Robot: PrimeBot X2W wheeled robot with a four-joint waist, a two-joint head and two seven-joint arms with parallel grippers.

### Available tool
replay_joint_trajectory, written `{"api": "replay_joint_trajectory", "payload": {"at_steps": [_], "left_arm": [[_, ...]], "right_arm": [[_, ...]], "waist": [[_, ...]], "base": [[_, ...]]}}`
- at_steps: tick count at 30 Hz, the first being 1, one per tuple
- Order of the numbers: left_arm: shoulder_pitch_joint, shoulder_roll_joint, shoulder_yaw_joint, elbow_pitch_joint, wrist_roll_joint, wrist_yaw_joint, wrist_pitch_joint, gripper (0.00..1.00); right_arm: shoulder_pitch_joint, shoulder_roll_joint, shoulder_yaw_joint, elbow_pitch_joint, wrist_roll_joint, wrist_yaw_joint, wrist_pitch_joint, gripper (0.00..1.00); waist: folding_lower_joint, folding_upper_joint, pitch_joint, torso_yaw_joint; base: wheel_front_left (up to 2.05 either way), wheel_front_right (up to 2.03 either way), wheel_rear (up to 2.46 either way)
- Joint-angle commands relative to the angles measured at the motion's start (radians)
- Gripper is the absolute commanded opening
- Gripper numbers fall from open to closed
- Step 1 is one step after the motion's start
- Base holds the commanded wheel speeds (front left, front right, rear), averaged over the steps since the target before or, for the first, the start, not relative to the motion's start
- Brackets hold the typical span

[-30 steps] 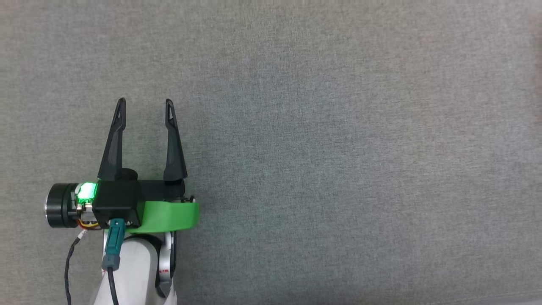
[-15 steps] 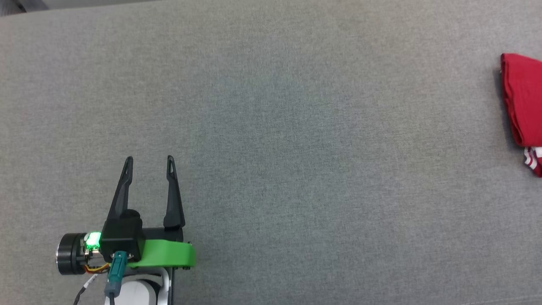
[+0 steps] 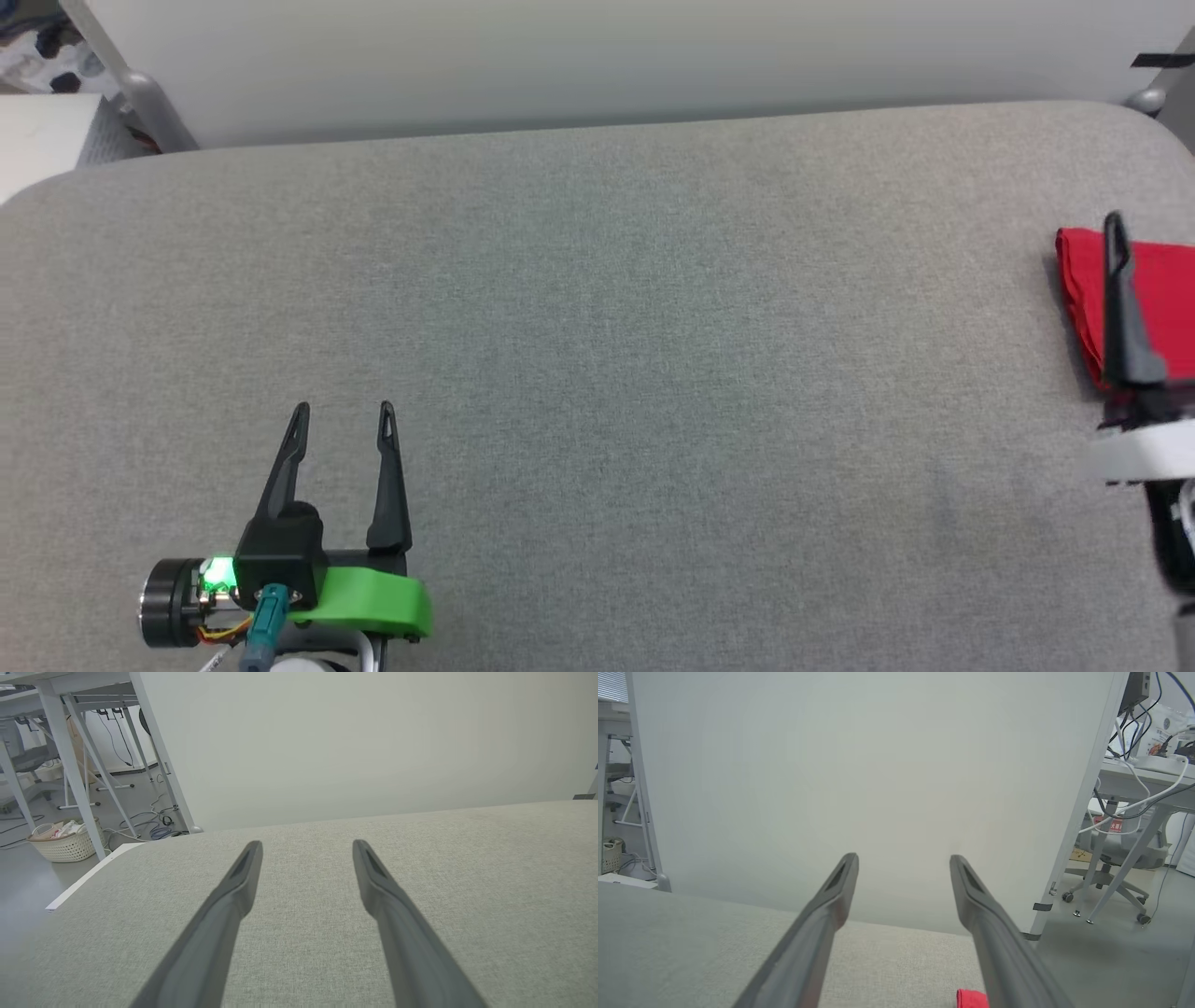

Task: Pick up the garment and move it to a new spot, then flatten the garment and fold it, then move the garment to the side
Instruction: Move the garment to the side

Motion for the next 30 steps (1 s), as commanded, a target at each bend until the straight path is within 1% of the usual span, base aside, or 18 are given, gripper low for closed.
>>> {"api": "replay_joint_trajectory", "payload": {"at_steps": [1,5,7,12,17,21,30], "left_arm": [[0.018,0.000,0.004,0.006,-0.007,-0.006,-0.006,1.00],[0.035,0.000,0.005,0.017,-0.006,-0.016,-0.006,1.00],[0.044,0.000,0.003,0.025,-0.007,-0.023,-0.006,1.00],[0.064,-0.002,-0.002,0.039,-0.008,-0.038,-0.006,1.00],[0.082,-0.003,-0.005,0.048,-0.011,-0.054,-0.006,1.00],[0.093,-0.001,-0.008,0.058,-0.013,-0.070,-0.006,1.00],[0.102,-0.005,0.001,0.058,-0.014,-0.082,-0.006,1.00]], "right_arm": [[0.047,0.037,0.000,-0.015,-0.014,-0.001,-0.002,1.00],[0.157,0.118,0.005,-0.028,-0.040,-0.001,-0.002,1.00],[0.208,0.159,-0.014,-0.032,-0.046,-0.001,-0.002,1.00],[0.322,0.231,-0.019,-0.046,-0.068,-0.001,-0.002,1.00],[0.380,0.260,-0.014,-0.052,-0.074,-0.001,-0.002,1.00],[0.401,0.270,-0.014,-0.061,-0.082,-0.001,-0.002,1.00],[0.427,0.284,-0.010,-0.113,-0.117,-0.001,0.020,1.00]], "waist": [[0.0001,0.0000,-0.053,0.027],[0.0001,0.0000,-0.085,0.038],[0.0001,0.0000,-0.102,0.048],[0.0001,0.0000,-0.131,0.061],[0.0001,0.0000,-0.156,0.065],[0.0001,0.0000,-0.170,0.069],[0.0001,0.0000,-0.178,0.070]], "base": [[0.00,0.00,0.00],[0.00,0.00,0.00],[0.00,0.00,0.00],[0.00,0.00,0.00],[0.00,0.00,0.00],[0.00,0.00,0.00],[0.00,0.00,0.00]]}}
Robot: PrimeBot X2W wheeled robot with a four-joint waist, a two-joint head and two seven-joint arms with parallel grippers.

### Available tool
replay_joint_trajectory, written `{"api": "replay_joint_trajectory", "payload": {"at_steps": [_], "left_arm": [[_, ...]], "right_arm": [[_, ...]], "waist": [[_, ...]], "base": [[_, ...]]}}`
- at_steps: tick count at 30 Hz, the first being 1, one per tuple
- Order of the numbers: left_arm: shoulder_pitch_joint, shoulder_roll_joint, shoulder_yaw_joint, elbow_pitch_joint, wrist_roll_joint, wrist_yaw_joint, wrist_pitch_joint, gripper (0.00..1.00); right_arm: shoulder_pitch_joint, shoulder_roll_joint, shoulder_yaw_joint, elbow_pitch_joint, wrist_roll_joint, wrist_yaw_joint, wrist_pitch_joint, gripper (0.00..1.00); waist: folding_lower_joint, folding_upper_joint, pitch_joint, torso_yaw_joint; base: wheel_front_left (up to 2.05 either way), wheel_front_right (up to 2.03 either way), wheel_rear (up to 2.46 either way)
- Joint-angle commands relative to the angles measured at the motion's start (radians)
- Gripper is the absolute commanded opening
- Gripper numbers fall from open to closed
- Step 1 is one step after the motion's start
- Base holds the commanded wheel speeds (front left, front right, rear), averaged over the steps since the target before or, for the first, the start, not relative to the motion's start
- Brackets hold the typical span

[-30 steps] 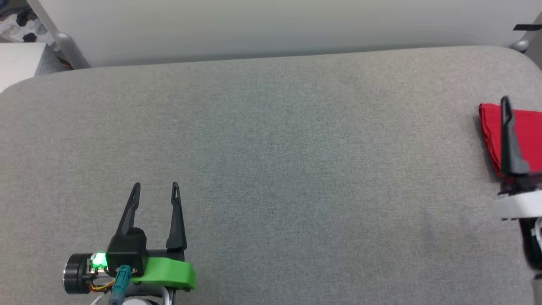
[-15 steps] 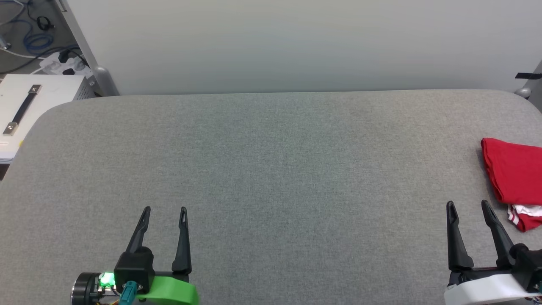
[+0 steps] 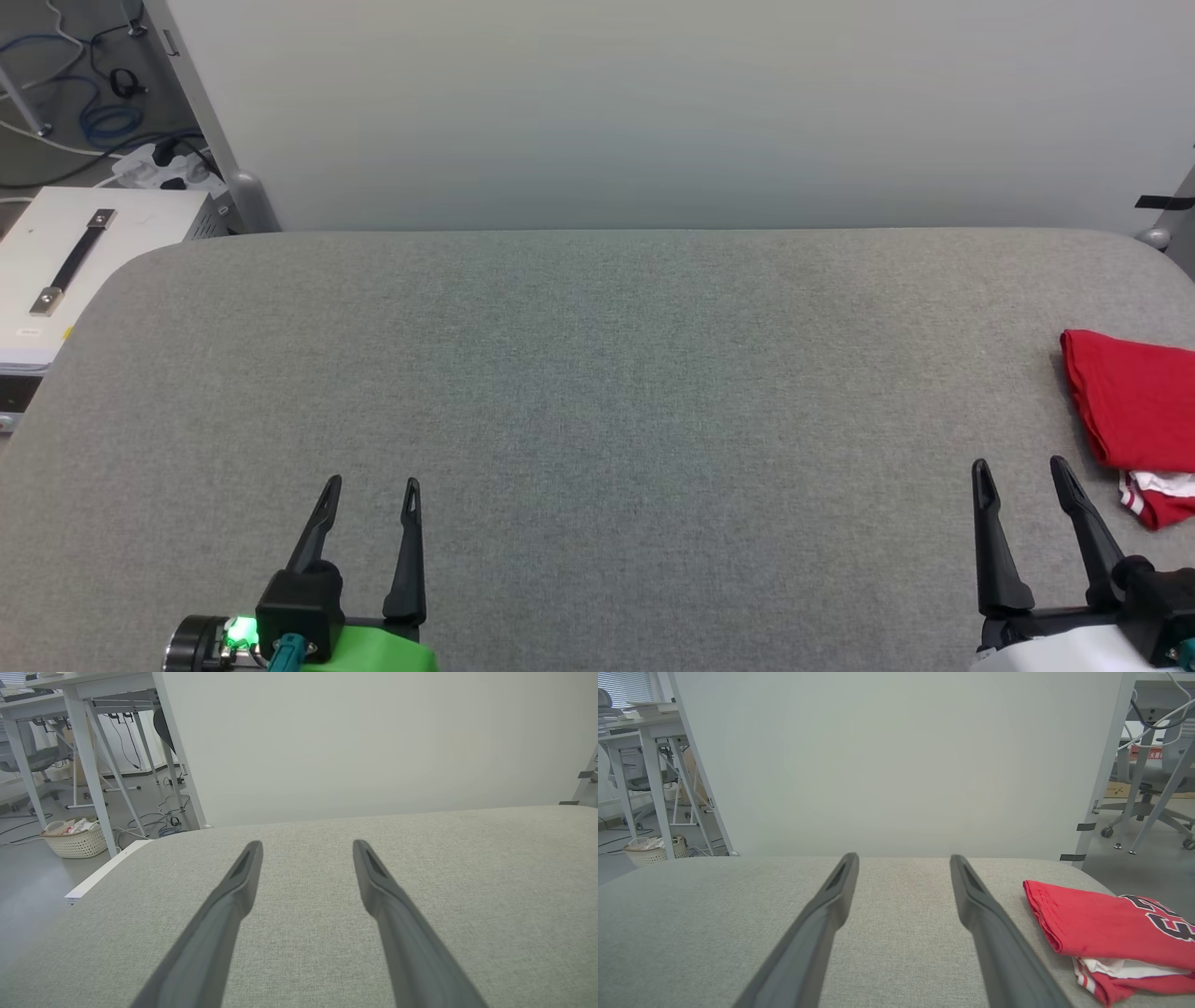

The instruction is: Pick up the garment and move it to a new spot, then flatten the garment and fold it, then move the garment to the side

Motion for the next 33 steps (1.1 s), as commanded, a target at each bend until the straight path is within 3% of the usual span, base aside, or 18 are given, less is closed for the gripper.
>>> {"api": "replay_joint_trajectory", "payload": {"at_steps": [1,8,9,33], "left_arm": [[0.013,-0.002,0.004,-0.001,-0.007,-0.005,-0.006,1.00],[0.010,-0.004,0.015,-0.005,-0.005,-0.010,-0.006,1.00],[0.000,-0.002,0.012,-0.002,0.000,-0.009,0.001,0.00],[-0.019,-0.011,0.023,-0.008,0.008,-0.011,0.042,0.00]], "right_arm": [[0.016,0.004,0.001,-0.008,-0.010,-0.001,0.005,1.00],[0.015,0.003,-0.002,0.006,-0.005,-0.001,0.002,1.00],[0.009,0.003,-0.002,0.003,-0.005,0.000,0.004,0.00],[-0.020,0.006,0.007,0.021,-0.024,0.000,0.042,0.00]], "waist": [[0.0001,0.0000,0.001,0.000],[0.0001,0.0000,0.006,-0.002],[0.0001,0.0000,0.006,-0.002],[0.0001,0.0000,0.012,-0.011]], "base": [[0.00,0.00,0.00],[0.00,0.00,0.00],[0.00,0.00,0.00],[0.00,0.00,0.00]]}}
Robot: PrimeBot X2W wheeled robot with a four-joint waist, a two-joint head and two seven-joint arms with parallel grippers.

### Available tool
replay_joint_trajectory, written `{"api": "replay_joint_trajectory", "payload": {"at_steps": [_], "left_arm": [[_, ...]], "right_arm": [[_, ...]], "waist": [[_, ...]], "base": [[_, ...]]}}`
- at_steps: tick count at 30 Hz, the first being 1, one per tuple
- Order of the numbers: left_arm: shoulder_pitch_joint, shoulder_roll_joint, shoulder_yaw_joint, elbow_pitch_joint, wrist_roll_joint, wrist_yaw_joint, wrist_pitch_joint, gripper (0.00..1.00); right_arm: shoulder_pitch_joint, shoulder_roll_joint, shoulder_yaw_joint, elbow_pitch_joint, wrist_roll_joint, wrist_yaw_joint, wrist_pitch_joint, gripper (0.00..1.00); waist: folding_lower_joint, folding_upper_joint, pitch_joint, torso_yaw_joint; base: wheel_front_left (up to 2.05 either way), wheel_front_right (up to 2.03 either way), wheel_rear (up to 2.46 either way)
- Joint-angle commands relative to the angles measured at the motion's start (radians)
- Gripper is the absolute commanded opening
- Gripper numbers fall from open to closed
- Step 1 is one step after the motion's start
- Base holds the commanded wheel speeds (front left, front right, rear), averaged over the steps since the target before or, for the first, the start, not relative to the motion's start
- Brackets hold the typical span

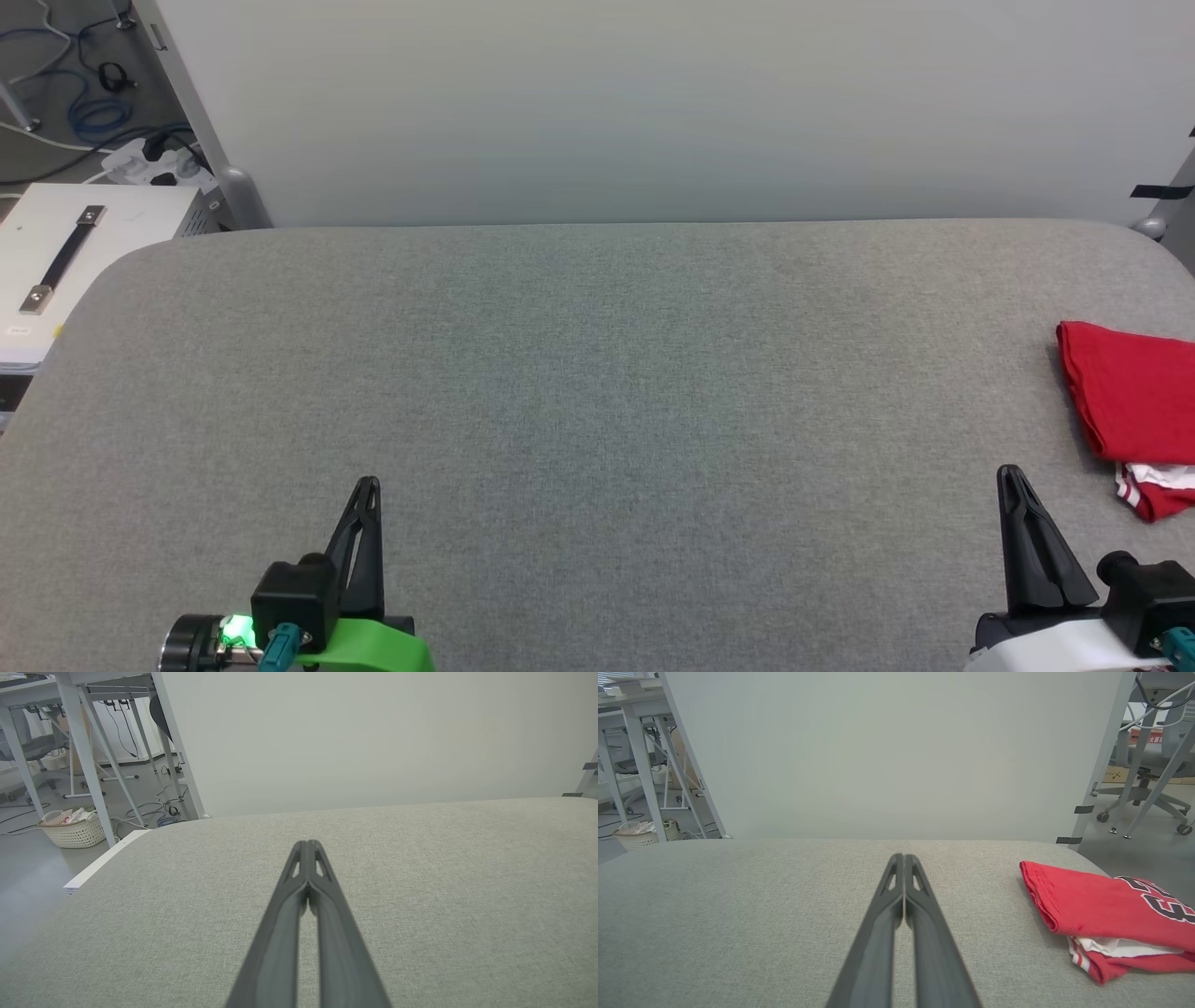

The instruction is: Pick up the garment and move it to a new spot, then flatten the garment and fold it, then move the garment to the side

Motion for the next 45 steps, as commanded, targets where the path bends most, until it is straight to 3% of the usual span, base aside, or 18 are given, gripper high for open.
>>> {"api": "replay_joint_trajectory", "payload": {"at_steps": [1,45], "left_arm": [[-0.017,-0.004,0.004,-0.005,0.007,-0.002,0.005,0.00],[-0.057,-0.023,0.031,-0.019,0.026,-0.006,0.094,0.00]], "right_arm": [[-0.021,0.003,0.004,0.006,-0.009,0.000,0.007,0.00],[-0.085,0.010,0.025,0.046,-0.050,0.000,0.090,0.00]], "waist": [[0.0000,0.0000,0.000,-0.001],[0.0000,0.0000,0.013,-0.020]], "base": [[0.00,0.00,0.00],[0.00,0.00,0.00]]}}
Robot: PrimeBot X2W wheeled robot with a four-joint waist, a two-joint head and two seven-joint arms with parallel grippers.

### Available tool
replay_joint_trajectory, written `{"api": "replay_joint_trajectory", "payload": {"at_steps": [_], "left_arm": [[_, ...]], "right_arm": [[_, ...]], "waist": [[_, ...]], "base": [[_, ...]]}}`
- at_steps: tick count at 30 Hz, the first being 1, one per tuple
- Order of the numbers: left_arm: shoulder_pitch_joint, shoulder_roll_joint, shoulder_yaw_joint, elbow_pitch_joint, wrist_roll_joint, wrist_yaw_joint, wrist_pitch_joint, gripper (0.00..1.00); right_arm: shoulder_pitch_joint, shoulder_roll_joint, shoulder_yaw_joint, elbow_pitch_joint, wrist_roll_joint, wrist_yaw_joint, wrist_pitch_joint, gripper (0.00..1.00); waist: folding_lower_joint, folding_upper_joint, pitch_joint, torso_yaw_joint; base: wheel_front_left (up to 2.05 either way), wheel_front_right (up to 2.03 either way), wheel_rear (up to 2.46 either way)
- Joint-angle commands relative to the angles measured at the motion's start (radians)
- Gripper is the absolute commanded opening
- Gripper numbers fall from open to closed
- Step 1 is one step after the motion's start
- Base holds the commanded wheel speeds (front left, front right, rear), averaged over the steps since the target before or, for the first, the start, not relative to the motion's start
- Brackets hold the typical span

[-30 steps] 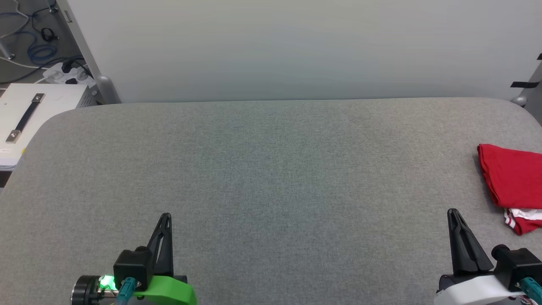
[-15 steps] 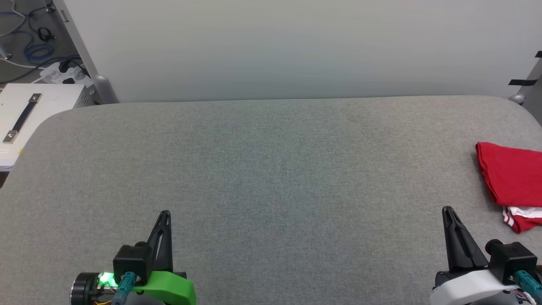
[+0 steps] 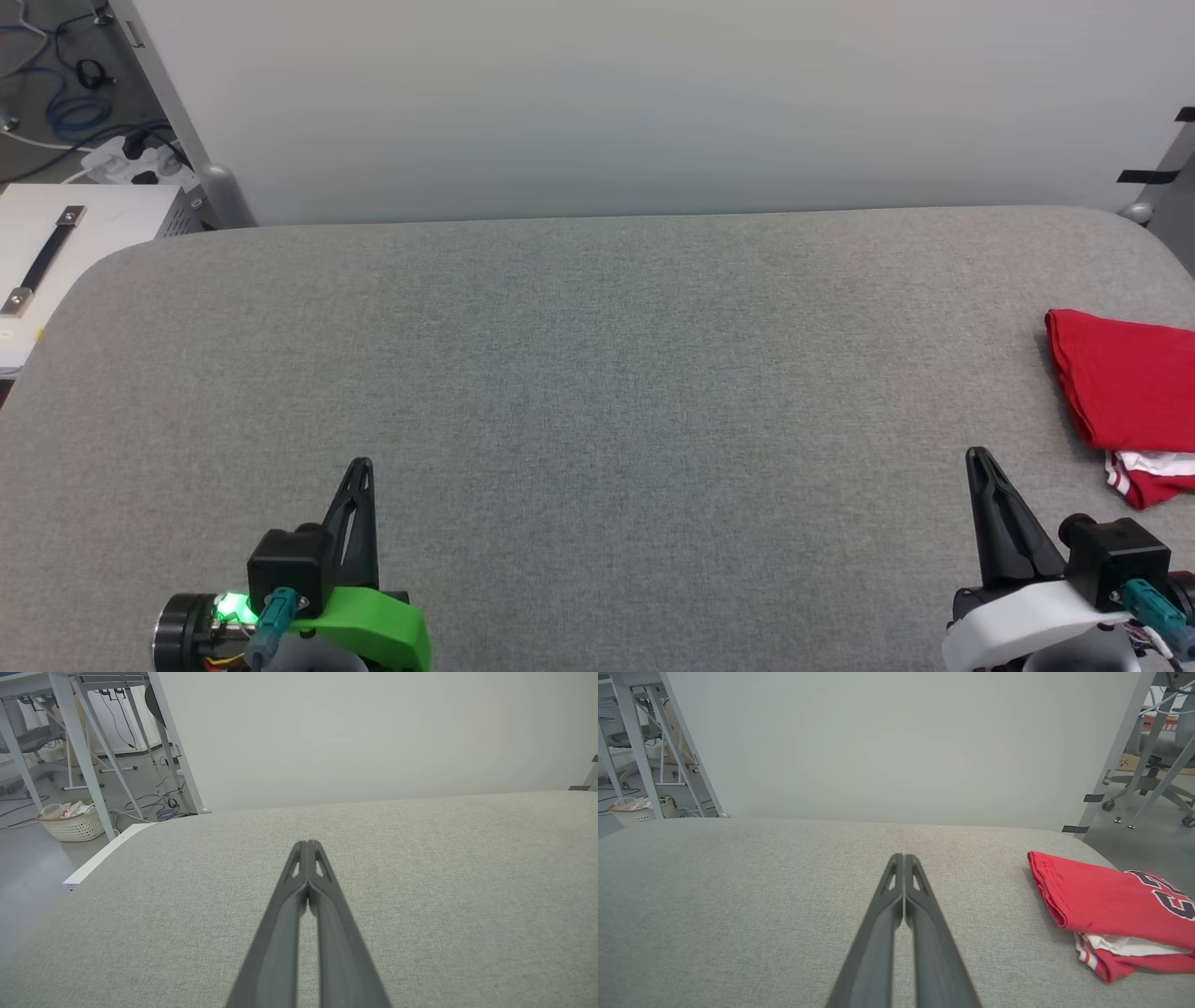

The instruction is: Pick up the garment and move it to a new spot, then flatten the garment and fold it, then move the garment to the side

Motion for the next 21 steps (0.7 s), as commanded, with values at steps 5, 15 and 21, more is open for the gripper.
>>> {"api": "replay_joint_trajectory", "payload": {"at_steps": [5,15,21], "left_arm": [[-0.026,-0.010,0.007,-0.006,0.010,-0.006,0.016,0.00],[-0.035,-0.014,0.014,-0.009,0.014,-0.007,0.036,0.00],[-0.041,-0.016,0.017,-0.011,0.017,-0.007,0.048,0.00]], "right_arm": [[-0.026,0.006,0.005,0.009,-0.018,0.000,0.012,0.00],[-0.040,0.008,0.010,0.018,-0.027,0.000,0.031,0.00],[-0.049,0.009,0.013,0.024,-0.033,-0.001,0.042,0.00]], "waist": [[0.0000,-0.0001,0.002,-0.002],[0.0000,-0.0001,0.004,-0.007],[0.0000,-0.0001,0.006,-0.009]], "base": [[0.00,0.00,0.00],[0.00,0.00,0.00],[0.00,0.00,0.00]]}}
